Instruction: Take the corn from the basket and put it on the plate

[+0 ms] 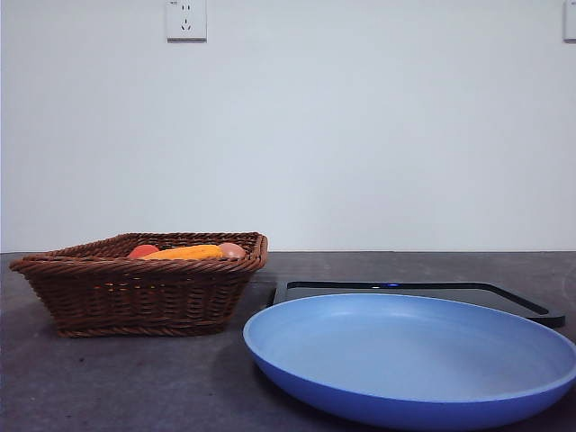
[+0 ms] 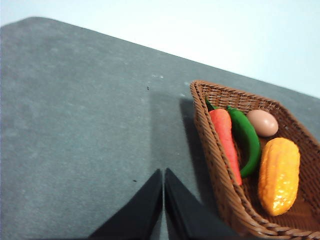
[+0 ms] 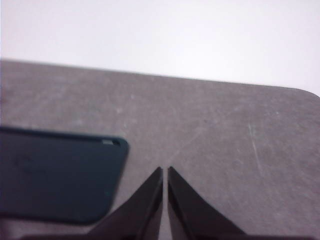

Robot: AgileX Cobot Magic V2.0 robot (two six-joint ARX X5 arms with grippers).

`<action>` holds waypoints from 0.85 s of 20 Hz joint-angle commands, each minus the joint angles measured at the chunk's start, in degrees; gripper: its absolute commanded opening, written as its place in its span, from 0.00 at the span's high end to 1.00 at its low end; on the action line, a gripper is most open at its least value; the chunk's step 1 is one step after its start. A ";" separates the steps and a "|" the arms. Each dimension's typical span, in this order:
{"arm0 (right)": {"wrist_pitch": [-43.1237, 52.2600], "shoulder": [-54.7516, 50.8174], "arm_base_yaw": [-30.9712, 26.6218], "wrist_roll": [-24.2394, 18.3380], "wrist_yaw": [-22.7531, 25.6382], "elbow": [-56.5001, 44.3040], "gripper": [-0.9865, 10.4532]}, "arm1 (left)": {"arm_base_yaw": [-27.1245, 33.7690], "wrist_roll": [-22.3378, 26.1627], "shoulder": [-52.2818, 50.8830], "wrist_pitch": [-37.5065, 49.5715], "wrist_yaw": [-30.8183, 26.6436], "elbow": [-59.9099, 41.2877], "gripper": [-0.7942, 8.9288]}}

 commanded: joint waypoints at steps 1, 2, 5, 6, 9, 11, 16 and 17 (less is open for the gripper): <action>1.86 -0.09 -0.09 9.18 0.13 -0.35 0.91 | 0.09 -2.86 0.00 -0.52 0.63 -1.40 0.91; 2.45 -0.09 -0.09 11.13 0.83 -0.35 0.91 | 0.09 -3.63 0.00 -0.52 0.72 -1.40 0.91; 3.54 -0.09 -0.09 17.53 1.55 -0.31 0.91 | 0.09 -7.80 0.00 -0.55 2.38 -1.16 0.91; 3.45 -0.09 -0.09 19.74 1.42 -0.17 0.91 | 0.09 -8.79 0.00 -0.55 3.32 -0.94 0.91; 2.71 -0.04 -0.07 27.23 -0.13 0.70 0.91 | 0.09 -10.25 0.00 -0.66 6.69 0.44 0.91; 1.38 -0.02 -0.07 29.90 -0.44 2.25 0.91 | 0.09 -10.47 0.02 -0.83 9.05 2.03 0.91; -4.76 0.70 -0.02 30.10 -1.95 9.46 0.91 | 0.11 -11.06 1.22 -4.96 10.84 7.74 0.91; -6.67 1.38 -0.02 30.05 -1.88 11.54 0.91 | 0.11 -11.06 1.90 -5.95 11.28 9.14 0.91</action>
